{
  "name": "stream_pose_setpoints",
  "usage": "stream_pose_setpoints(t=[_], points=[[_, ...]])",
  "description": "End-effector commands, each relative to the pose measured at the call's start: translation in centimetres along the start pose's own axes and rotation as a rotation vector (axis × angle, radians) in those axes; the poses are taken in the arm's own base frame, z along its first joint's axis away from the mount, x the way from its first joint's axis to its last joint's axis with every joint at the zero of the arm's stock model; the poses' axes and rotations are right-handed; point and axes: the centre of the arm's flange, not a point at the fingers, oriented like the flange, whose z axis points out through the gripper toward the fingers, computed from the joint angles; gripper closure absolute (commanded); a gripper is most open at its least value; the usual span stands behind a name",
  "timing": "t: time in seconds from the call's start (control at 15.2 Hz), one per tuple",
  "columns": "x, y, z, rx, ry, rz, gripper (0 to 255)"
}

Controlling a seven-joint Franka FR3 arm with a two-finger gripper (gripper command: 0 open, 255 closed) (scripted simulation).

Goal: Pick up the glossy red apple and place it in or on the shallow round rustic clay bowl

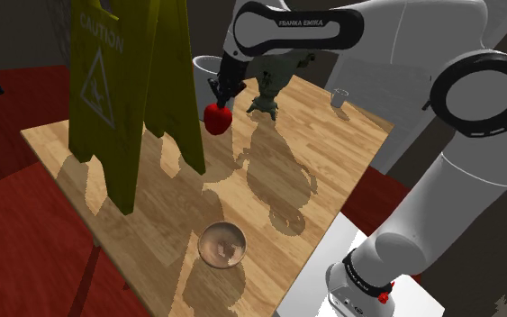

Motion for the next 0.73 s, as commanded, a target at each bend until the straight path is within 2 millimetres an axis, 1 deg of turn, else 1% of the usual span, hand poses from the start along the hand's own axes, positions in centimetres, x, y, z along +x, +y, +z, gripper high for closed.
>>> stream_pose_setpoints(t=[0.0,0.66], points=[[-1.8,-0.8,-0.6,0.0,0.0,0.0,255],[-13.3,-6.3,-4.0,0.0,0.0,0.0,255]])
